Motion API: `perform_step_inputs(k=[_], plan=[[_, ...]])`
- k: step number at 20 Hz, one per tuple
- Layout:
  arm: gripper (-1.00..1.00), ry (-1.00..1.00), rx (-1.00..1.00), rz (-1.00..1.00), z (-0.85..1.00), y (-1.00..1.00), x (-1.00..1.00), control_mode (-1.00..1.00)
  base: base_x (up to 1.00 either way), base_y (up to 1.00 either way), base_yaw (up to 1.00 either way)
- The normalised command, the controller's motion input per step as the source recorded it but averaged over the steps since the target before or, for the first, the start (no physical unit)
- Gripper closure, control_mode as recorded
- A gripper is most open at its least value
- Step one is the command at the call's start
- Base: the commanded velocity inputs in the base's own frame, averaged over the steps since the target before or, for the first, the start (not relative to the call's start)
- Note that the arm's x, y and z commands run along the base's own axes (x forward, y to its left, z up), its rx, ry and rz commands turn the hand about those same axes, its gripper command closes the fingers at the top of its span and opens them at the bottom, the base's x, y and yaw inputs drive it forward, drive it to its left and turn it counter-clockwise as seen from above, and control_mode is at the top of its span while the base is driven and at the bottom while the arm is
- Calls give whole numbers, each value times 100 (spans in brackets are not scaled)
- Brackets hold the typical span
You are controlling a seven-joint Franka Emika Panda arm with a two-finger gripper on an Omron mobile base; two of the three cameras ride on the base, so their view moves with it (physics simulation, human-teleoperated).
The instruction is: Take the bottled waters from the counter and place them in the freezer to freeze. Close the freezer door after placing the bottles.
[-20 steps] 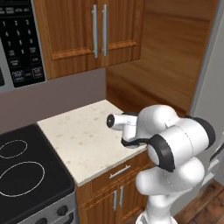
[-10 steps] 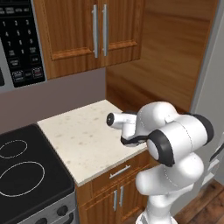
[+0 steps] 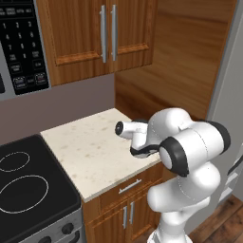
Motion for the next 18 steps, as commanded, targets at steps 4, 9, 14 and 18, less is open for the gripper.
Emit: perform_step_inputs(k=[4, 9, 14, 18], plan=[[-100, 4, 0, 0, -5, -1, 1, -100, 0, 0, 0], [-100, 2, 0, 0, -3, -9, 1, -100, 0, 0, 0], [-100, 1, 0, 0, -1, -12, 1, -100, 0, 0, 0], [-100, 0, 0, 0, -2, -12, 0, -100, 0, 0, 0]])
